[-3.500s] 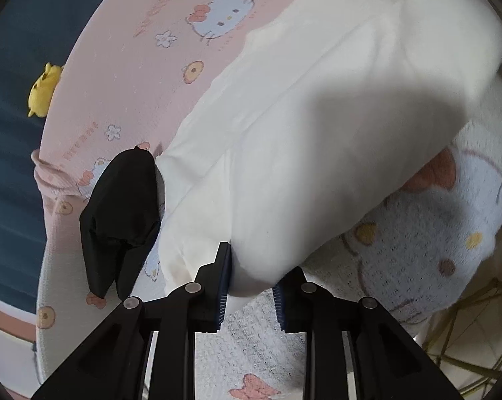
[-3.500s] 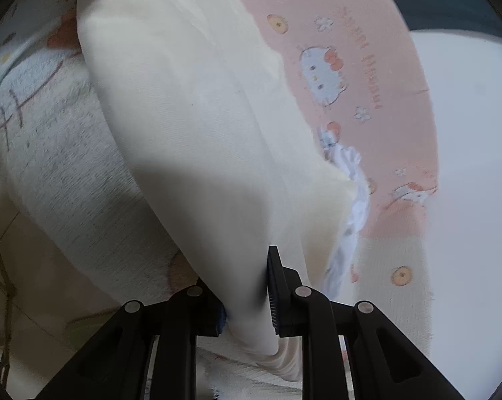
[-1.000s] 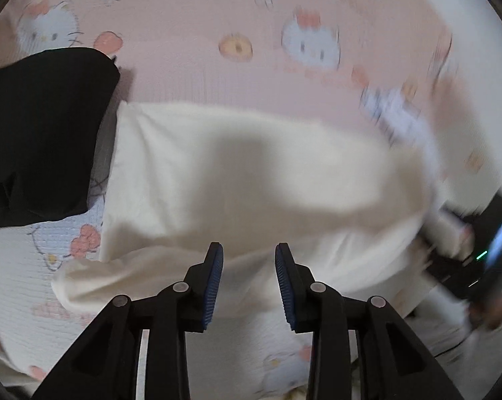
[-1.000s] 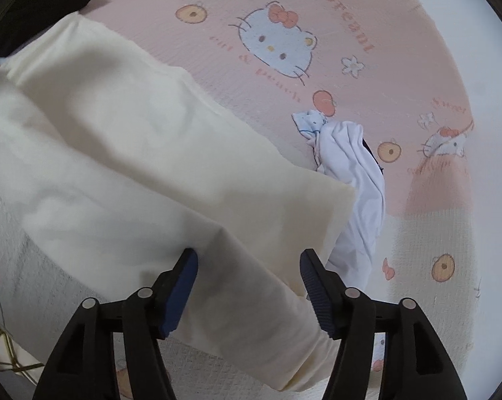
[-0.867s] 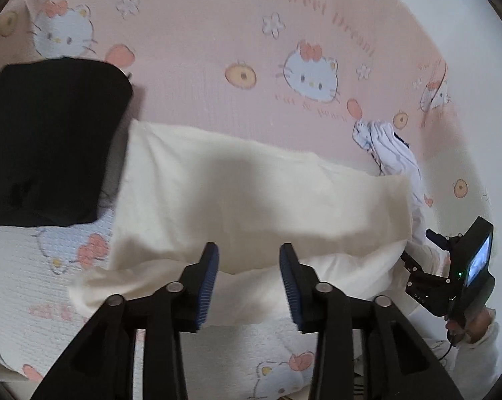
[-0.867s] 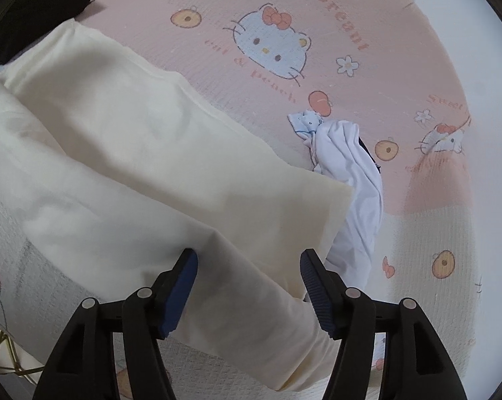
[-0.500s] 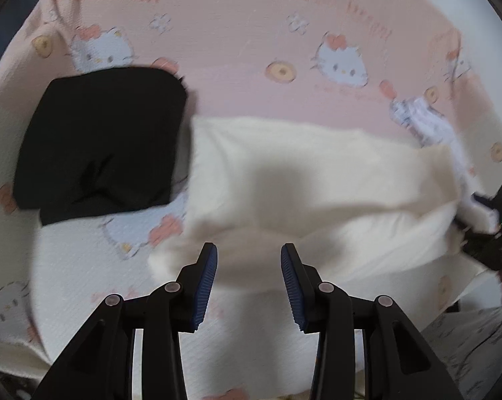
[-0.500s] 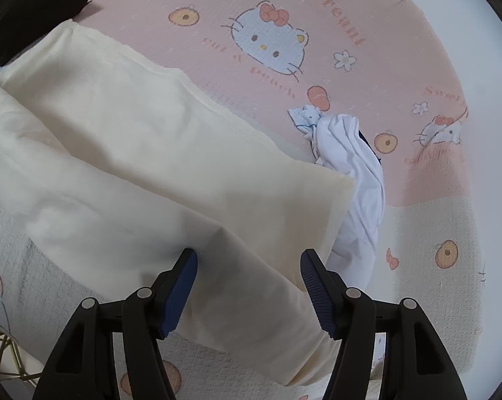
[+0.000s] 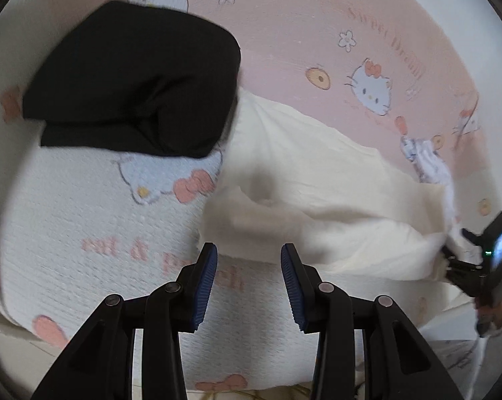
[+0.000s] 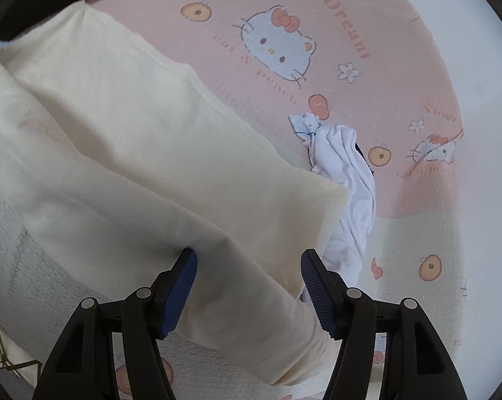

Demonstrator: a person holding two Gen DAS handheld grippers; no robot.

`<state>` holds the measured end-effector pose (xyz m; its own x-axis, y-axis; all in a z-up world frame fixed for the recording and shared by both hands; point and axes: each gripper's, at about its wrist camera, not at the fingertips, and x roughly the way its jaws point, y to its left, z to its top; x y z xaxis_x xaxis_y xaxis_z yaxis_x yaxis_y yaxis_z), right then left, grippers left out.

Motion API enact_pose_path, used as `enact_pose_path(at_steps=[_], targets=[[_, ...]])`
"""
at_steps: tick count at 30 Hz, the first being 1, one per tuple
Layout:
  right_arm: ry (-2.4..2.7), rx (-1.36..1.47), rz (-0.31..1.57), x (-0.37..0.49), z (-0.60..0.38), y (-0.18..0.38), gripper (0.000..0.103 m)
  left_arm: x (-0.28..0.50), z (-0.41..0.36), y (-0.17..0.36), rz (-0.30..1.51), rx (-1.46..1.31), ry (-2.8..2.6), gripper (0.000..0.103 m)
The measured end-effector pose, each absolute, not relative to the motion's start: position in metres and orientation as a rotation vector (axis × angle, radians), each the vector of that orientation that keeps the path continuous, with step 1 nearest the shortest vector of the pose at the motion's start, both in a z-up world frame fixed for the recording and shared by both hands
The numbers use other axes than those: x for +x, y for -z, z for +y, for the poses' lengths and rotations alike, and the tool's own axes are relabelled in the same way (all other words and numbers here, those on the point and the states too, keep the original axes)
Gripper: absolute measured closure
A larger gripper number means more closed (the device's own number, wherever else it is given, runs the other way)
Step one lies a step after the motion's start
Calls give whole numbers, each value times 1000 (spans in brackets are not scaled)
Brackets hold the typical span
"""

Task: Fold clothes

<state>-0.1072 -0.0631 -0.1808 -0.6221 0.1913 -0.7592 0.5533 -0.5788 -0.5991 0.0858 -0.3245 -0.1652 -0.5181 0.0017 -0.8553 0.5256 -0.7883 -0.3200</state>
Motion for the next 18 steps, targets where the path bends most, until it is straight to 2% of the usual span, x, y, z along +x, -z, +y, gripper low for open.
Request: enact_pose_path(at_steps=[6,16,18], targets=[[2231,1216,1429,-112,-77,197,39,74,-318,180,618,1436,2373,67],[2142,1213,1525,-112,-99,181,38,43,-338,195,660,1437,2361,67],[2145,1185,1522,-106,-100,167,34,37,-340,196,662,1434,2356,67]])
